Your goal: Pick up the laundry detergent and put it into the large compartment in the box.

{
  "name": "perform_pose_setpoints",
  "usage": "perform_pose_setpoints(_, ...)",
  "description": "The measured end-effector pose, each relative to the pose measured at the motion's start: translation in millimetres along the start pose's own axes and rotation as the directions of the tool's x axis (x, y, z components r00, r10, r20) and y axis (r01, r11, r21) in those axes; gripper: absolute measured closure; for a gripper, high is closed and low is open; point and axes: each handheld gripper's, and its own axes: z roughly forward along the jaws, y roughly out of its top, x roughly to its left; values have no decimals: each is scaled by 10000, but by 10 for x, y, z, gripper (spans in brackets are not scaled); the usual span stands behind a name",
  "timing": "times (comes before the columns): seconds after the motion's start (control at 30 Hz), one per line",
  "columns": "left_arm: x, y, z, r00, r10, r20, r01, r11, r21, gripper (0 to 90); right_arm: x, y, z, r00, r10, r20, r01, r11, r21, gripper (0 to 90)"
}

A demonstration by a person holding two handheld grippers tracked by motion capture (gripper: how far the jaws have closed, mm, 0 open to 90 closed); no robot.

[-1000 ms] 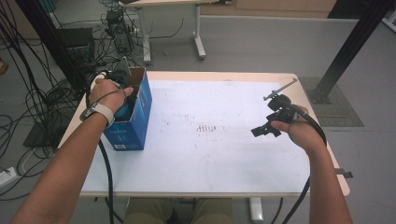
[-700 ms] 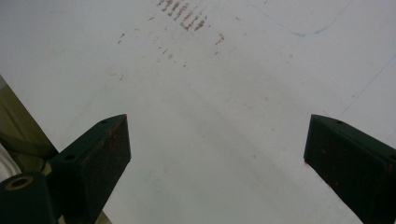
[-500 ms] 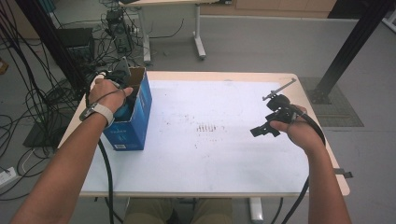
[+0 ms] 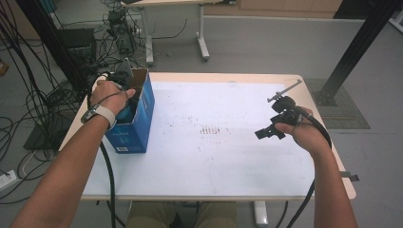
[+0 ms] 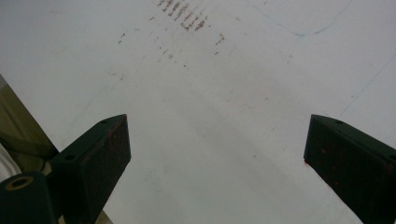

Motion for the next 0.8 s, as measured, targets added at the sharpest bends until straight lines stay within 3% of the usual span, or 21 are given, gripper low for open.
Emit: perform_pose_setpoints(0.8, 19, -13, 1, 10000, -14, 54, 14, 10000, -37, 387, 15, 16, -8, 10000, -37, 18, 37, 10000, -6, 71)
